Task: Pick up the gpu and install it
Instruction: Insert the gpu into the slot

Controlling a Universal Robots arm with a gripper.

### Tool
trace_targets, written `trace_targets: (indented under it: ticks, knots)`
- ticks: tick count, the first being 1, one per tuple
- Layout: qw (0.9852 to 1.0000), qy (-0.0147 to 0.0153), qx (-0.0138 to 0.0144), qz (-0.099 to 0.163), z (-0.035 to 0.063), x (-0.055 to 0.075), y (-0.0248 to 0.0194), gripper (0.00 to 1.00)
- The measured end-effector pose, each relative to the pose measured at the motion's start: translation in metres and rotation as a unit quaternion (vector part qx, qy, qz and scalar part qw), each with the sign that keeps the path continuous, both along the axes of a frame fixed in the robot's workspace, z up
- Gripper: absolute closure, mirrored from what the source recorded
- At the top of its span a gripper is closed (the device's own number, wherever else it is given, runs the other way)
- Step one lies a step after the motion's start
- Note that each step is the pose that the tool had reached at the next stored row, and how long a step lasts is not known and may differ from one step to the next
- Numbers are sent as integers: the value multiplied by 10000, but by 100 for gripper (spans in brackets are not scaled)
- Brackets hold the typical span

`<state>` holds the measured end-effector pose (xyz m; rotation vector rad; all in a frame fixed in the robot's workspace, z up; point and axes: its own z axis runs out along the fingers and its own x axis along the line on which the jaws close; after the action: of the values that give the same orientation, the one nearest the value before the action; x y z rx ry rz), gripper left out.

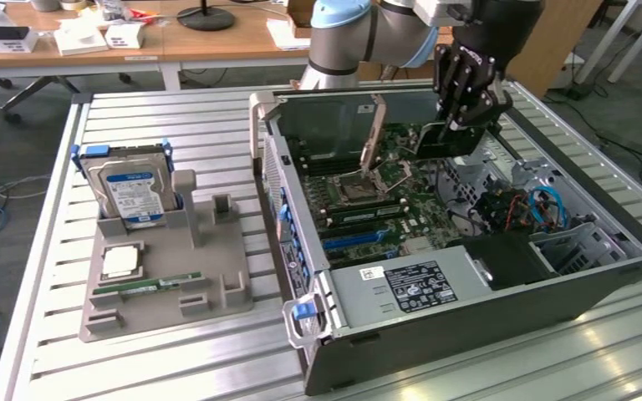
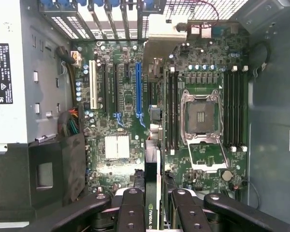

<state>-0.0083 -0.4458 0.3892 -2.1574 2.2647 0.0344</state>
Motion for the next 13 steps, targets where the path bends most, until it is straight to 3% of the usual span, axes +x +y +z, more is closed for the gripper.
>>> trace_targets:
  ticks: [13]
  knots:
    - [10000, -8, 0, 0, -25, -53, 16, 74]
